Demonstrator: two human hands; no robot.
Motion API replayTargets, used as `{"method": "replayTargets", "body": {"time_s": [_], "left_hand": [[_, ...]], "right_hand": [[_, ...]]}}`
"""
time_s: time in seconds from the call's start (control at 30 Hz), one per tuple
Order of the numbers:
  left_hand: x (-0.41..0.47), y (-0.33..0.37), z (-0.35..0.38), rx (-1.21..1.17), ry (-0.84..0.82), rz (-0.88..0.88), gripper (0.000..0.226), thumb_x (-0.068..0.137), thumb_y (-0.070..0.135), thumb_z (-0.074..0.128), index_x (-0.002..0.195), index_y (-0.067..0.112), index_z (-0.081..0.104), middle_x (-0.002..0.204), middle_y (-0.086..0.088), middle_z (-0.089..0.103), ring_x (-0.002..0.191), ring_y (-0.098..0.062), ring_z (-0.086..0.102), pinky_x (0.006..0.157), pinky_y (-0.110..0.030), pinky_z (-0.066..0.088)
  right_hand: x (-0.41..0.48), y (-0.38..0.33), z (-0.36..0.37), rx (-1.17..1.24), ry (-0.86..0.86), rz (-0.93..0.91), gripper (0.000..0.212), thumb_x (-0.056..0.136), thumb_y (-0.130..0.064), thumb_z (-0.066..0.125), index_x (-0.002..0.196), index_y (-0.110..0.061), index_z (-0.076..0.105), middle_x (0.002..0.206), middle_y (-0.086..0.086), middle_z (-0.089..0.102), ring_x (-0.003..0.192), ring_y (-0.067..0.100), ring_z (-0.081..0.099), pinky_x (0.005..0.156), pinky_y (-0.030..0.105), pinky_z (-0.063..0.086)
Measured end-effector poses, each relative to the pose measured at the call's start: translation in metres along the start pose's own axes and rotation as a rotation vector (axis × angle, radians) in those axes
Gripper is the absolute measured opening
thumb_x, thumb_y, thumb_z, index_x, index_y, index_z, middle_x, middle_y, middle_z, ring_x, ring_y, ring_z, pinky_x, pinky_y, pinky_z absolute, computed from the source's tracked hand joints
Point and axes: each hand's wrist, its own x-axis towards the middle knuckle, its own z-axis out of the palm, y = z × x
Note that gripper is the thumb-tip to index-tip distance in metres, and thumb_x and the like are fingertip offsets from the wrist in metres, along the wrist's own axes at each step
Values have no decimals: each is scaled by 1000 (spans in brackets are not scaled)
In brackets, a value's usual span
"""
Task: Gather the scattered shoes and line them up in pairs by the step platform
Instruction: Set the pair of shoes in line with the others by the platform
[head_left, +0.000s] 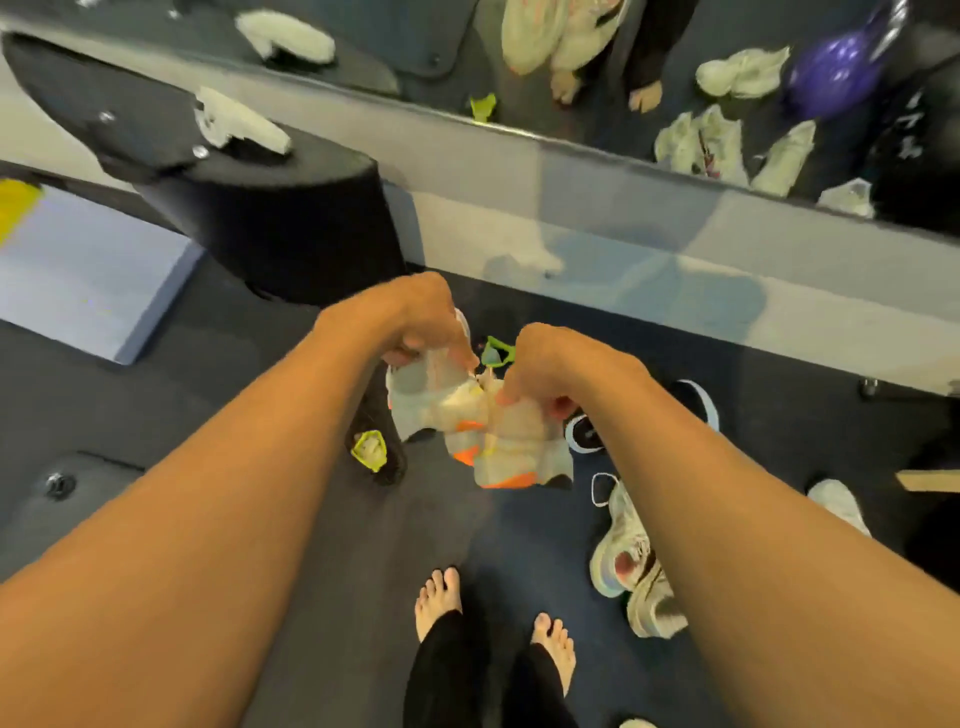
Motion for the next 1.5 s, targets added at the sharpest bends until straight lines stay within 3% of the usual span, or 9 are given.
{"method": "replayTargets", "body": {"time_s": [0.1, 0.27, 0.4, 0.73, 0.9, 1.0, 1.1, 1.27, 1.5], "left_hand": [[-105, 23, -65, -54, 35, 40, 23, 71, 28, 81, 75, 12, 65, 60, -4, 45, 43, -17, 42, 33, -17, 34], [-267, 63, -140, -34, 275, 85, 27, 73, 26, 80, 80, 5, 65, 38, 1, 40, 28, -15, 38, 33, -17, 33], [-383, 86, -178, 63, 520, 88, 33, 68, 36, 82, 80, 12, 64, 61, -4, 56, 53, -18, 55, 46, -28, 45], [-649, 84, -145, 21, 1044, -114, 32, 75, 42, 73, 67, 14, 59, 68, -3, 57, 61, -16, 51, 45, -27, 34], [-781, 38, -67, -79, 1214, -304, 29, 75, 35, 73, 71, 8, 63, 73, -12, 63, 71, -28, 58, 53, -31, 40], [-857, 4, -3, -121, 1286, -451, 31, 74, 35, 73, 75, 5, 64, 74, -13, 63, 73, -30, 59, 53, -32, 39], [-929, -32, 73, -158, 1332, -616, 34, 77, 33, 68, 62, 14, 45, 71, -15, 52, 81, -35, 59, 53, -31, 34], [-1051, -79, 209, -178, 1350, -900, 28, 73, 39, 71, 70, 18, 52, 72, -5, 55, 78, -31, 60, 60, -36, 47], [-1212, -124, 392, -300, 1345, -1308, 32, 75, 30, 71, 61, 8, 52, 59, -10, 50, 57, -24, 46, 43, -27, 25]], "right_hand": [[-109, -41, -54, -132, 247, -137, 31, 81, -32, 65, 66, -14, 44, 73, 4, 50, 63, 25, 47, 63, 31, 38], [-269, -99, -131, -210, 545, -209, 23, 84, -33, 64, 94, -14, 56, 97, 11, 58, 79, 31, 48, 69, 35, 38], [-377, -145, -172, -285, 643, -349, 32, 83, -30, 63, 67, -15, 41, 77, 6, 54, 70, 28, 50, 66, 36, 40], [-588, -207, -147, -351, 809, -840, 26, 79, -33, 65, 67, -16, 48, 68, 3, 52, 67, 25, 51, 62, 34, 39], [-678, -245, -66, -398, 719, -1132, 30, 75, -42, 67, 85, -16, 59, 76, 3, 56, 77, 29, 55, 63, 33, 43], [-737, -266, 14, -472, 635, -1274, 31, 75, -43, 69, 73, -17, 52, 66, 2, 47, 72, 28, 51, 55, 32, 39], [-798, -281, 109, -590, 580, -1431, 28, 76, -35, 66, 66, -14, 51, 66, 5, 47, 72, 30, 51, 58, 30, 39], [-900, -288, 264, -705, 394, -1703, 16, 79, -31, 59, 88, -17, 61, 78, 8, 53, 81, 32, 55, 69, 34, 46], [-1047, -286, 461, -897, 26, -2035, 22, 80, -36, 64, 77, -14, 63, 79, 8, 66, 79, 28, 62, 61, 35, 47]]}}
